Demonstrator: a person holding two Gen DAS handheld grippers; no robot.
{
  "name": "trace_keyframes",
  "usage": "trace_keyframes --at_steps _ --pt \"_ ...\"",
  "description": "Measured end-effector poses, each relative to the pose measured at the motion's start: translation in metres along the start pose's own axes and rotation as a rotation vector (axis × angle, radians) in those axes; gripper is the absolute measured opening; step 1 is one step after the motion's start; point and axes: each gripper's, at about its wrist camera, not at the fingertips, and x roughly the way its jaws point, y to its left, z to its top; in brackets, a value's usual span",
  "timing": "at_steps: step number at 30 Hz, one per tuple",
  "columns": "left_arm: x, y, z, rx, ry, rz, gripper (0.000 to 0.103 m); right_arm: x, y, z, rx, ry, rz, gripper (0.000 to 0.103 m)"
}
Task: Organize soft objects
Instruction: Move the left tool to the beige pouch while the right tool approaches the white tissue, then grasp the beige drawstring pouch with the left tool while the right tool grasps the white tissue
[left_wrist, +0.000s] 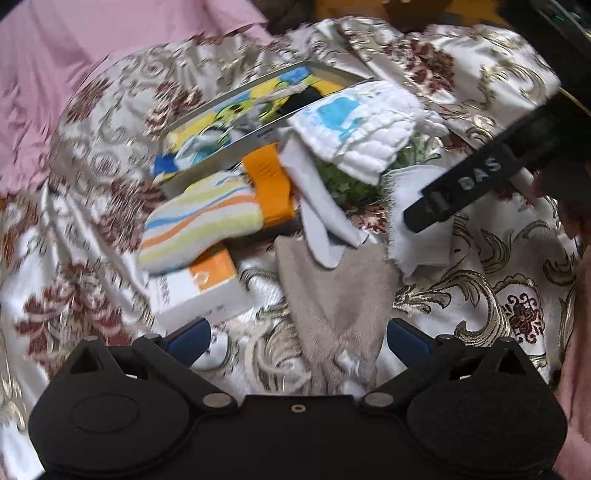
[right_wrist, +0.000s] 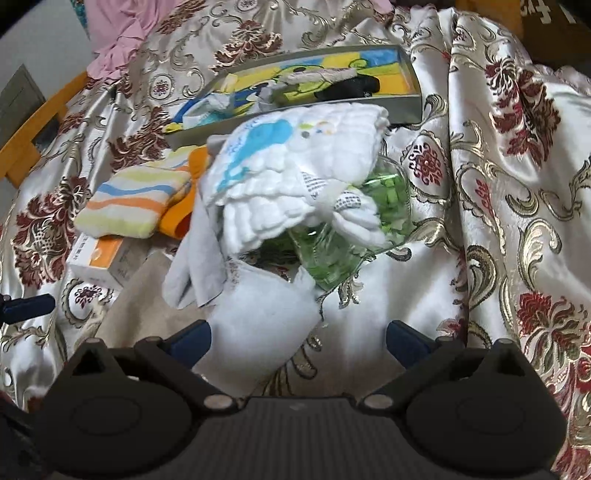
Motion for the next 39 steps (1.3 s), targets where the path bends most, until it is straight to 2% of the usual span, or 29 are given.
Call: trace_keyframes --at_steps 5,8,13,16,19,26,28,31,39 --pt "0.013 -0.01 0.003 0.075 0.001 -0.04 0.098 0.016 0.003 -0.001 -0.009 0.037 0.0 0.103" --pt "0.018 -0.014 0.002 0.108 0.007 -0.054 0.095 0.015 0.005 -0.002 -0.012 0.019 0.012 0.102" --pt "0.019 -0.017 0.001 0.117 0.026 -0.1 0.086 0.013 0.009 -0.002 -0.034 0.005 0.048 0.097" --pt "0.016 -0.019 0.0 0.119 0.024 -0.141 0.085 0.013 0.012 -0.002 -0.042 0.0 0.067 0.096" --pt "0.021 -0.02 -0.001 0.14 0.032 -0.126 0.084 0.015 0.013 0.0 -0.041 -0.004 0.068 0.096" --pt "0.025 -0.01 0.002 0.079 0.048 -0.128 0.068 0.018 0.013 0.001 -0.039 -0.007 0.088 0.091" --pt "0.026 -0.008 0.002 0.064 0.049 -0.128 0.061 0.019 0.012 0.001 -0.037 -0.007 0.088 0.088" --pt "0.028 -0.004 0.002 0.035 0.057 -0.142 0.058 0.018 0.011 0.001 -0.031 -0.011 0.088 0.084" --pt "0.029 0.0 0.002 -0.009 0.069 -0.162 0.048 0.016 0.009 0.0 -0.024 -0.006 0.089 0.081"
